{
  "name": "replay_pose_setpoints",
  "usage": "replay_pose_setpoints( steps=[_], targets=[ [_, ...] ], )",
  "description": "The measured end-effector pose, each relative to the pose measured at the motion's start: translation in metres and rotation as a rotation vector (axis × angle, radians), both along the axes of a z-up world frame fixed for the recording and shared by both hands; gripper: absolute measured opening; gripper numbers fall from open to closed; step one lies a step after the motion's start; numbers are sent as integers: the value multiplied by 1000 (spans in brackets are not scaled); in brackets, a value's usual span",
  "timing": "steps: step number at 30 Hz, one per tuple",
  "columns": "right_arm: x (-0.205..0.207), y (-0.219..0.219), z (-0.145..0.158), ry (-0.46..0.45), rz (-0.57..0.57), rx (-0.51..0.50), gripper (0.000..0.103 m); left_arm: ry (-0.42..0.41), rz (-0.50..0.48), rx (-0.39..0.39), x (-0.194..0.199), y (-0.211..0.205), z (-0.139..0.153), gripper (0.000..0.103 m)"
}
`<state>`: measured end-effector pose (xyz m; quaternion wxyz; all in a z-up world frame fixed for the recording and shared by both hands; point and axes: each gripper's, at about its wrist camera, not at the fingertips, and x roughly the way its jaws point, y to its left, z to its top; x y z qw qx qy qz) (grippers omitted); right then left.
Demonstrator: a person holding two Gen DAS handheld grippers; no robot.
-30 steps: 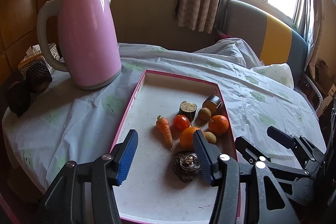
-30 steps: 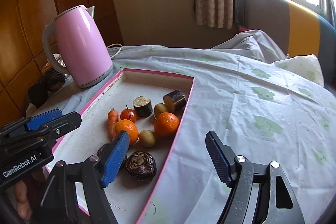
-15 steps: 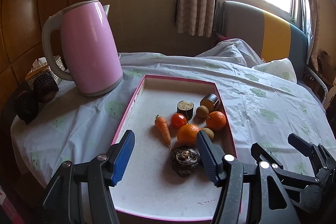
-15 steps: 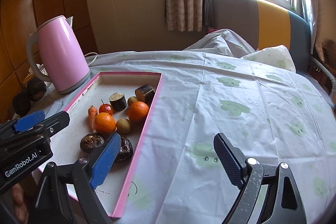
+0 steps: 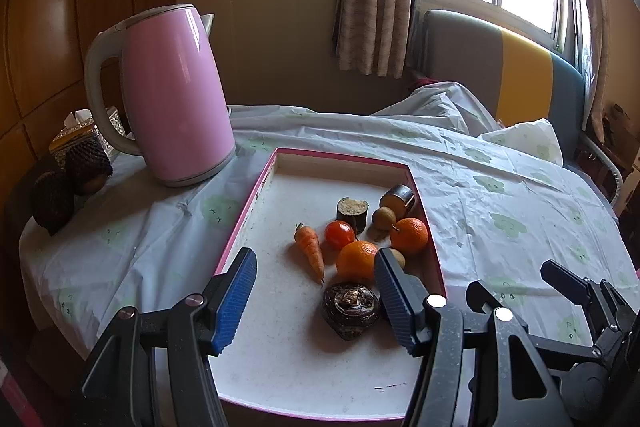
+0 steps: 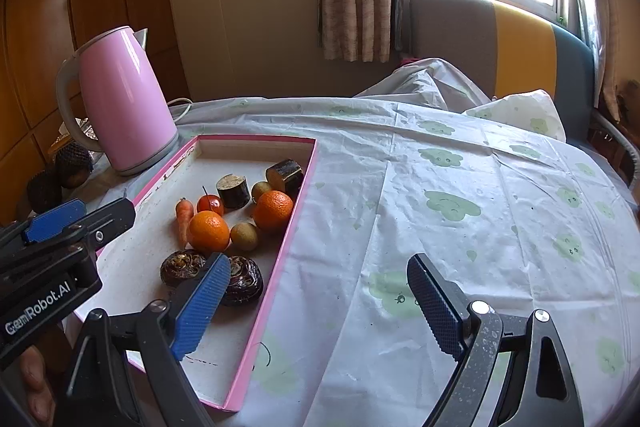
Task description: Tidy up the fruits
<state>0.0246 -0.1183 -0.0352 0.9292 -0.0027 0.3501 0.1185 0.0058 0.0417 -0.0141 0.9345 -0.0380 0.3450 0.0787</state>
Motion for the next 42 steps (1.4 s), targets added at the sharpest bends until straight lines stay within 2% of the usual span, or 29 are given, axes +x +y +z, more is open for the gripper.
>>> replay_pose_setpoints(
  steps=[38,39,40,42],
  targets=[
    [-2,7,1,-14,17,-18,93,-6,-7,-3,-3,4,4,62],
    [-2,7,1,-15,18,-20,93,-13,-9,4,-3,4,4,60],
    [-2,7,1,-15,19,-21,93,-26,-2,12,-4,4,5,54],
    [-2,7,1,-14,19,-21,93,-43,-4,19,-6,4,7,52]
  ],
)
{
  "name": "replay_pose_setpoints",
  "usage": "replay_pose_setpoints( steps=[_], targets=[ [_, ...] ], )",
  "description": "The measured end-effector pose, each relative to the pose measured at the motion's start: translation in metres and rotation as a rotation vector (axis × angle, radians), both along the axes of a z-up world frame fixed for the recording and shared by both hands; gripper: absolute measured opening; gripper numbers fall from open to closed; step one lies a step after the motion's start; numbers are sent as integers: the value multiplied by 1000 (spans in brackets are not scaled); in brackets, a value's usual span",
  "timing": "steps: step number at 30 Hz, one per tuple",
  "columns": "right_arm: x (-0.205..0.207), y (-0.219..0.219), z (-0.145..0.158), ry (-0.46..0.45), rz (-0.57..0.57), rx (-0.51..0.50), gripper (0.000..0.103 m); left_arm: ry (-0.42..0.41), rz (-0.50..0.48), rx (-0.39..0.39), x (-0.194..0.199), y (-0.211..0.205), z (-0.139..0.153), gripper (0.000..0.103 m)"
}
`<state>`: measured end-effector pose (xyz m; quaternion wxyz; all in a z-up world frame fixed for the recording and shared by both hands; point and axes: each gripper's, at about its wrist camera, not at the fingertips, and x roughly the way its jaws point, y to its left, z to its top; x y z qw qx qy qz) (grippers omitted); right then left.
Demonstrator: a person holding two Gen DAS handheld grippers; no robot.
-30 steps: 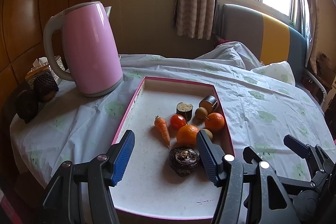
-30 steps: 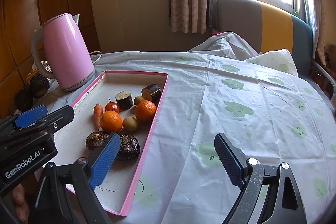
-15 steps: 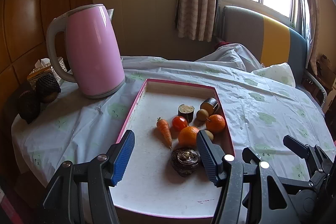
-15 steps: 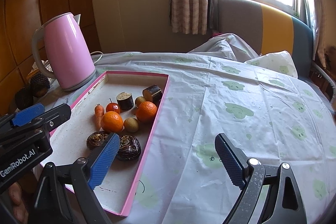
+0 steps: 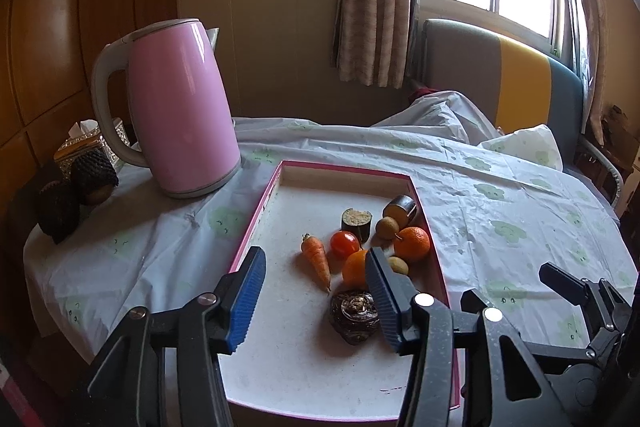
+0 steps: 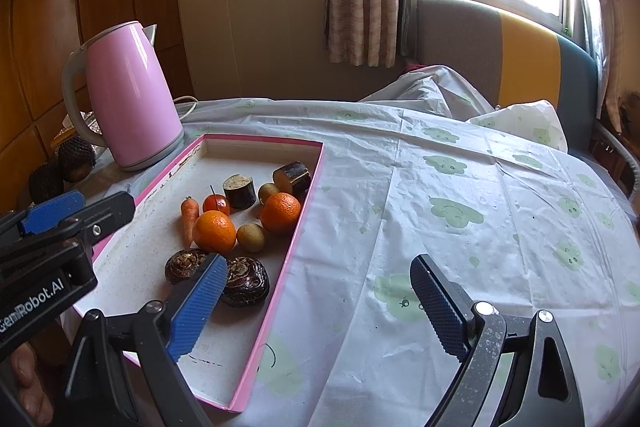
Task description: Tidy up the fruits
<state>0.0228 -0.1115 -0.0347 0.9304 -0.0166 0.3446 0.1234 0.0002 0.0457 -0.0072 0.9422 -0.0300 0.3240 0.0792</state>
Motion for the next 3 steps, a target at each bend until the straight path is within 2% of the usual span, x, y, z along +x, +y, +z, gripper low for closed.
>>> replay_pose_setpoints(
  steps=[3],
  targets=[
    [2,-5,0,0,-8,6,93,15,-25,-12,3,0,0,52]
  ],
)
